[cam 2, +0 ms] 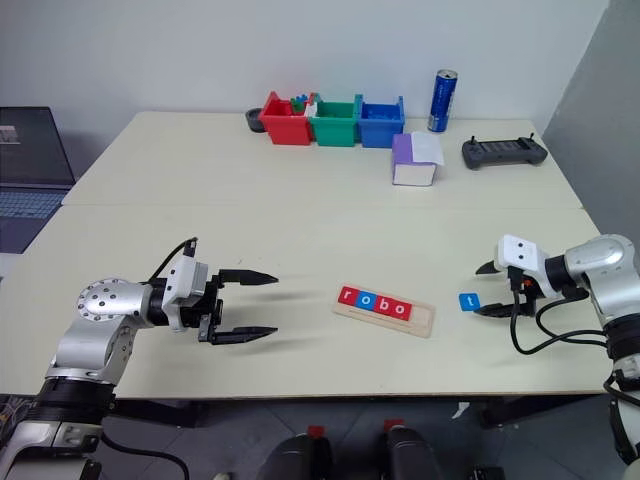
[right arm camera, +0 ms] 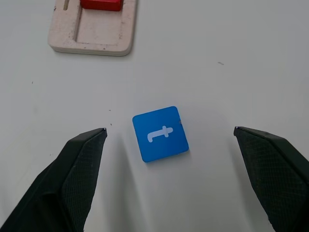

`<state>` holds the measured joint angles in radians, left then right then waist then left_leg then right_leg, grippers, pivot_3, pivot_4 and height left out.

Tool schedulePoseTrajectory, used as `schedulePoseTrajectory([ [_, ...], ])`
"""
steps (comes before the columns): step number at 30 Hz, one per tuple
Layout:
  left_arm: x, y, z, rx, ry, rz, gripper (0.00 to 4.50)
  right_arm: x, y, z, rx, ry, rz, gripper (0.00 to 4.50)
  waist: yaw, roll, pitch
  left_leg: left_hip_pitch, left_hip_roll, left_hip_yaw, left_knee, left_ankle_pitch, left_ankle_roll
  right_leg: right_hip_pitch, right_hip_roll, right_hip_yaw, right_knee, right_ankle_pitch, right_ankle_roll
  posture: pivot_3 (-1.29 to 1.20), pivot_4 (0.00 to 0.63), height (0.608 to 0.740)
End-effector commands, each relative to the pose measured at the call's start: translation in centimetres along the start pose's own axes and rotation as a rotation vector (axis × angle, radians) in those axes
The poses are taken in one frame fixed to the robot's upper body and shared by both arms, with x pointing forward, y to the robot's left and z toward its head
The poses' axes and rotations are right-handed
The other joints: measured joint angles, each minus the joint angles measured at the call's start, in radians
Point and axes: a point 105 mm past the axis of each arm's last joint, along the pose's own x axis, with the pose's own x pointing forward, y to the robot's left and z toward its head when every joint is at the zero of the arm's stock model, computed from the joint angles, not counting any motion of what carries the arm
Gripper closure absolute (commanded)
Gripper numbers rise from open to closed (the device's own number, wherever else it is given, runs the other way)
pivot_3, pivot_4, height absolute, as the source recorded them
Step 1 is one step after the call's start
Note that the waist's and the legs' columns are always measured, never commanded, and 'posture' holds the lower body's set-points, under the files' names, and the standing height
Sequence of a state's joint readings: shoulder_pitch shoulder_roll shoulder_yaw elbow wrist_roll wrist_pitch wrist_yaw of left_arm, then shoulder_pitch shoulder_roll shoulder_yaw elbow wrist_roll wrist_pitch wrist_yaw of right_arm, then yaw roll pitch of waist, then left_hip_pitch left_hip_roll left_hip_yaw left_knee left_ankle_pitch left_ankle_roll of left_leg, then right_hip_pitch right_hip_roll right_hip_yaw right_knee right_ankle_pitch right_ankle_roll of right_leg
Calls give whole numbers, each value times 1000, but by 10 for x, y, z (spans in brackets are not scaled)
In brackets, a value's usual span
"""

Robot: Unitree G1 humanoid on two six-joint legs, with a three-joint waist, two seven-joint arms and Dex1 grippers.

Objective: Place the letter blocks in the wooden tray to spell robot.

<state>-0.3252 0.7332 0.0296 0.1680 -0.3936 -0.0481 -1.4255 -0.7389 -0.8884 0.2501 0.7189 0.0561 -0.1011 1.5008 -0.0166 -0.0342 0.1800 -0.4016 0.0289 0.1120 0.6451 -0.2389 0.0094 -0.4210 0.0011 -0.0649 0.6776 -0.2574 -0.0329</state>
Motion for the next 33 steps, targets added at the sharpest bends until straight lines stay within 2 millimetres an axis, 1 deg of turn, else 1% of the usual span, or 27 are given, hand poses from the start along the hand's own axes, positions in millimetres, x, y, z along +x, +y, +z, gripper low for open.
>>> schedulePoseTrajectory([
  [1,-5,2,13,45,-12,25,0,-2,-6,-2,-34,45,12,12,0,0,0,0,0,0,0,0,0,0,0,0,0,0,0,0,150,740],
  [5,-8,1,13,42,-3,35,0,6,-11,-5,-25,47,-1,12,1,0,0,1,0,0,1,0,0,0,-1,0,1,0,0,0,150,740],
  [6,-8,0,13,42,-1,37,0,7,-11,-6,-22,48,-3,368,1,0,0,1,0,0,1,0,0,0,-1,0,1,0,0,0,150,740],
  [7,-9,0,14,42,1,38,0,8,-10,-8,-20,51,1,568,0,0,0,1,0,0,1,0,-1,0,-1,0,2,0,-1,0,150,740],
  [9,-10,1,14,42,3,39,0,9,-10,-9,-24,55,9,1252,-1,0,0,1,0,0,1,1,-2,0,-1,0,2,0,-1,0,150,740],
  [14,-11,3,15,44,9,40,0,9,-12,-5,-28,33,0,3029,-1,0,0,1,0,1,1,1,-2,1,-1,0,2,0,-1,0,150,740],
  [15,-11,4,15,45,9,38,0,8,-11,-3,-32,28,11,3044,-1,0,0,1,0,0,1,1,-2,1,-1,0,2,0,-1,0,150,740],
  [17,-10,5,16,48,8,34,0,4,-9,8,-57,9,39,3041,-1,0,0,1,0,1,1,1,-2,1,-1,0,2,0,-1,0,150,740],
  [21,-7,7,17,54,6,26,0,0,-8,40,-88,-25,26,3041,-3,1,0,1,0,0,1,1,-2,0,-1,0,3,0,-1,0,150,740],
  [23,-6,8,18,56,5,24,0,2,-3,58,-94,-60,-2,3041,-1,1,0,1,0,0,0,1,-2,0,-1,0,3,0,-1,0,150,740],
  [25,-5,8,18,57,3,22,0,5,10,74,-70,-103,-4,3041,0,1,0,1,0,0,0,1,-2,0,-1,0,3,0,-1,0,150,740],
  [27,-4,8,17,57,2,21,0,7,23,80,-34,-116,-8,3041,3,1,0,1,0,-1,0,1,-3,0,-1,-1,3,0,-1,0,150,740],
  [29,-3,8,17,57,-1,21,0,11,30,83,9,-131,-34,3041,7,1,0,1,0,-1,0,1,-2,0,-1,-1,3,0,-1,0,150,740],
  [33,1,8,17,54,-12,21,0,22,46,80,60,-121,-64,3041,13,1,0,1,0,0,1,1,-2,0,-2,-1,2,0,-1,0,150,740],
])
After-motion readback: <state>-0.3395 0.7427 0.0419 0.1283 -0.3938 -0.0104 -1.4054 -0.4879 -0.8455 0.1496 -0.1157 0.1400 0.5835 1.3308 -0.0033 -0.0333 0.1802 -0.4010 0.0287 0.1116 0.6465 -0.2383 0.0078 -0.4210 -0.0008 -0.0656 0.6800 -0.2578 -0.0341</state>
